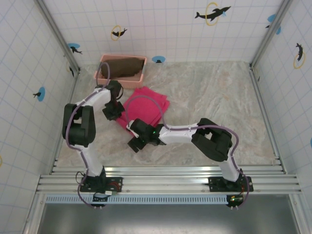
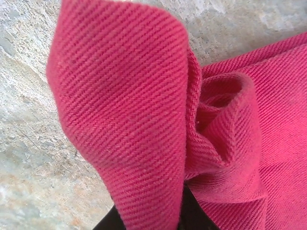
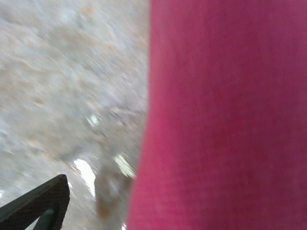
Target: Roll up the long pants
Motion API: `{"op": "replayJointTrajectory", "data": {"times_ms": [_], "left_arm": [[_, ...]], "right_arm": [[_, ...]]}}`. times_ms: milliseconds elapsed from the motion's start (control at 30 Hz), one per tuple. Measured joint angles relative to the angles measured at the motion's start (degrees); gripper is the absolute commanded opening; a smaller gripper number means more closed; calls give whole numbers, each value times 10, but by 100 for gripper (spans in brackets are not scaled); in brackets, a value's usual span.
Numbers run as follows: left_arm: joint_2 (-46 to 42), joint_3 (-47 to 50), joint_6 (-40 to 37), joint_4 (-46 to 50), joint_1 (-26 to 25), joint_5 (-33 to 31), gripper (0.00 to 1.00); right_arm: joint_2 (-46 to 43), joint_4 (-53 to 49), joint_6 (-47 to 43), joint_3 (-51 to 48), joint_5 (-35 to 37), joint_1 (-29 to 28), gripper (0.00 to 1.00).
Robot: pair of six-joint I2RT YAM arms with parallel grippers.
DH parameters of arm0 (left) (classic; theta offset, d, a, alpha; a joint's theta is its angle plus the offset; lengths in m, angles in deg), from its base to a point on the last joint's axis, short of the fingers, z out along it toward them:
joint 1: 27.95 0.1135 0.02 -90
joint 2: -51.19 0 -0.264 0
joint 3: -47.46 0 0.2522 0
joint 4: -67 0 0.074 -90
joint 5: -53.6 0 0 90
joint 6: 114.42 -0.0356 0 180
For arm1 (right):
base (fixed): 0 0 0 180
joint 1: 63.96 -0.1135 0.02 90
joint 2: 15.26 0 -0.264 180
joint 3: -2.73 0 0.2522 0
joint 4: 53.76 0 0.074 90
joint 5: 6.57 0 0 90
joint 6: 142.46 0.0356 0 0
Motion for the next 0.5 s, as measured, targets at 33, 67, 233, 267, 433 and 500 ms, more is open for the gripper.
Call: {"op": "replayJointTrajectory", "data": {"times_ms": [33,67,233,267,433,500], "left_arm": [[10,-14,0,15,0,0,0],[23,-31,2,31,-1,-3,0],[72,-96,16,97,-7,-40,0],[83,-110,20,111,-10,-44,0],[120,-157,46,162,-35,-79,0],[126,-163,57,173,-43,-85,0]], "right_arm": [[-2,-20,-2,4,23,-4,99],[-3,-51,-3,11,52,-9,99],[-6,-183,6,41,179,-33,99],[-6,-204,5,46,203,-38,99],[-3,-295,-9,69,294,-63,99],[-3,-316,-16,83,326,-73,99]]}}
